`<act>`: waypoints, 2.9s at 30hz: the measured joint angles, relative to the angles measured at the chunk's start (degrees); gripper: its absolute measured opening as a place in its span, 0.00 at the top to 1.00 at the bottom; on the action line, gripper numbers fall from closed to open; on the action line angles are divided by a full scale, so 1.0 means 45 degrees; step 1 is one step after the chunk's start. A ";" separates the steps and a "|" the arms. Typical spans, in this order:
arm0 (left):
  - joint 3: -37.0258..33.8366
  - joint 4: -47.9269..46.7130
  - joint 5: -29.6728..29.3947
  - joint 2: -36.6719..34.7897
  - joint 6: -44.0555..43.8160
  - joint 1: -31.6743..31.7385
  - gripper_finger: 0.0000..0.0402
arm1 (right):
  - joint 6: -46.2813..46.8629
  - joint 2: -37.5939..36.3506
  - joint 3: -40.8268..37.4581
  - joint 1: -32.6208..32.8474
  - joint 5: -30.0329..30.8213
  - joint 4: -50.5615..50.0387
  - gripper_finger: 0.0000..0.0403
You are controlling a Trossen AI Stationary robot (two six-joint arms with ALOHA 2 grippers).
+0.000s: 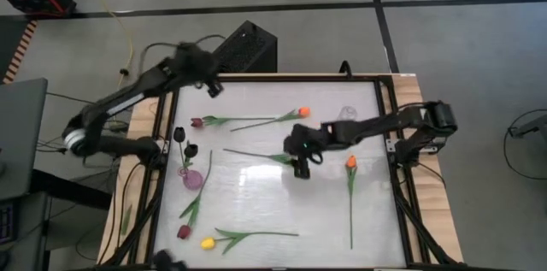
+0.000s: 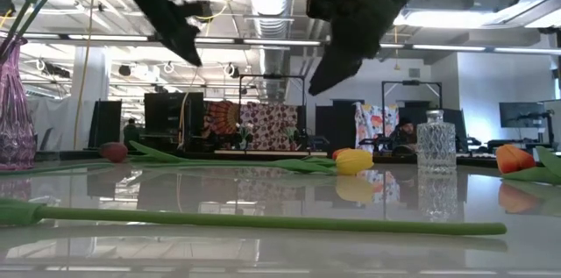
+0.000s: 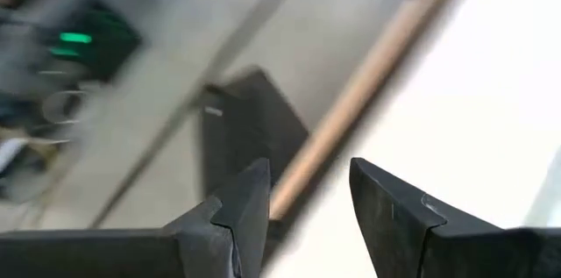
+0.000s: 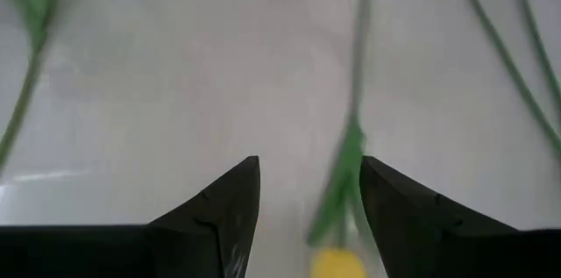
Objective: Sort flowers into vase by color
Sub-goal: Put the top red tulip into the purple vase
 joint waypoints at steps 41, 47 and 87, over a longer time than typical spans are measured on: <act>0.2168 -0.5590 0.1436 0.8809 0.1409 -0.2371 0.98 | -0.3553 -0.0422 -0.2884 -0.1604 0.0346 0.3719 0.45; 0.1731 -0.5445 0.0181 0.8334 0.0949 -0.2512 1.00 | -0.3548 -0.0422 -0.2884 -0.1604 0.0309 0.3652 0.45; 0.1962 -0.1224 0.3944 -0.6918 0.2668 -0.4654 1.00 | -0.3885 -0.0422 -0.2869 -0.0087 0.0391 0.7750 0.45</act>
